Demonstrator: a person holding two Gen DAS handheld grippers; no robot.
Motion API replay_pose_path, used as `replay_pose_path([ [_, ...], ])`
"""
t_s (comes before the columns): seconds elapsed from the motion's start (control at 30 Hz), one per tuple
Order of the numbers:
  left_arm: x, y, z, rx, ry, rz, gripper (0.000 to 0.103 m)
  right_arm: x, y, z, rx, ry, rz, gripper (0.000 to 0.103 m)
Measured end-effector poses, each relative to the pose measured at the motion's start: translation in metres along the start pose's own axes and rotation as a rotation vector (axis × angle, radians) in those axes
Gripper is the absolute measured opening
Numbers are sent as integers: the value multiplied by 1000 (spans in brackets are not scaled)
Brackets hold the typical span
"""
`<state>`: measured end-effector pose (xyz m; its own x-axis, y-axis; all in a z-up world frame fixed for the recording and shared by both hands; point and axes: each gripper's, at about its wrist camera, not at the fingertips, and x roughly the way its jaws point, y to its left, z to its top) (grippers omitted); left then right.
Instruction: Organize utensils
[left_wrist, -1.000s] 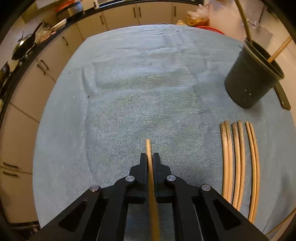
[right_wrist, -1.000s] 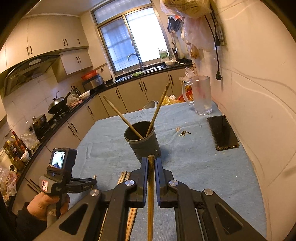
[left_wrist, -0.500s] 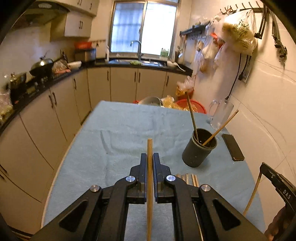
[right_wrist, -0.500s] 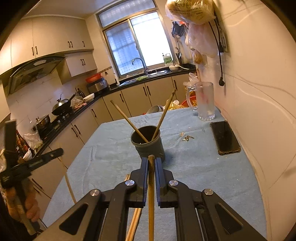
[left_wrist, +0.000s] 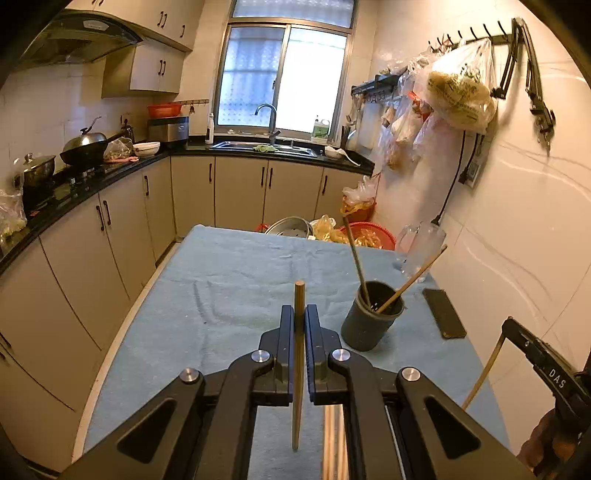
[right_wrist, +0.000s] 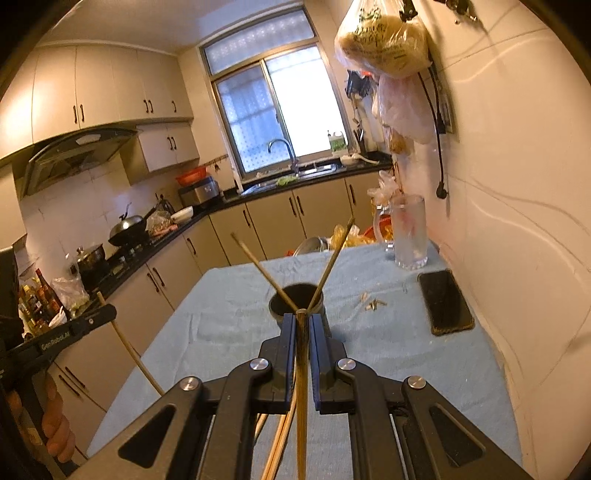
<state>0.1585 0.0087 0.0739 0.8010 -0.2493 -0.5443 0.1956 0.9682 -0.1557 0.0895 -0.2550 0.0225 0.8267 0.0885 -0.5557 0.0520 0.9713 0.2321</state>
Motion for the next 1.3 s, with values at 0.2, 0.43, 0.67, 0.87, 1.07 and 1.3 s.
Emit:
replay_pose_path([
  [0.2, 1, -12, 21, 14, -43, -12, 5, 0, 4, 20, -15, -61, 7, 8],
  [0.43, 15, -32, 62, 17, -95, -71, 5, 5, 11, 67, -39, -143, 18, 8],
  [0.67, 36, -55, 106, -7, -155, -127, 5, 22, 10, 119, -4, -235, 31, 8],
  [0.87, 60, -73, 121, -7, -173, -148, 5, 48, 8, 143, 34, -319, 10, 8],
  [1.07, 92, -78, 116, -9, -175, -164, 5, 86, 6, 141, 37, -344, -18, 8],
  [1.3, 128, -69, 92, -37, -74, -141, 5, 120, -3, 109, 51, -268, -20, 8],
])
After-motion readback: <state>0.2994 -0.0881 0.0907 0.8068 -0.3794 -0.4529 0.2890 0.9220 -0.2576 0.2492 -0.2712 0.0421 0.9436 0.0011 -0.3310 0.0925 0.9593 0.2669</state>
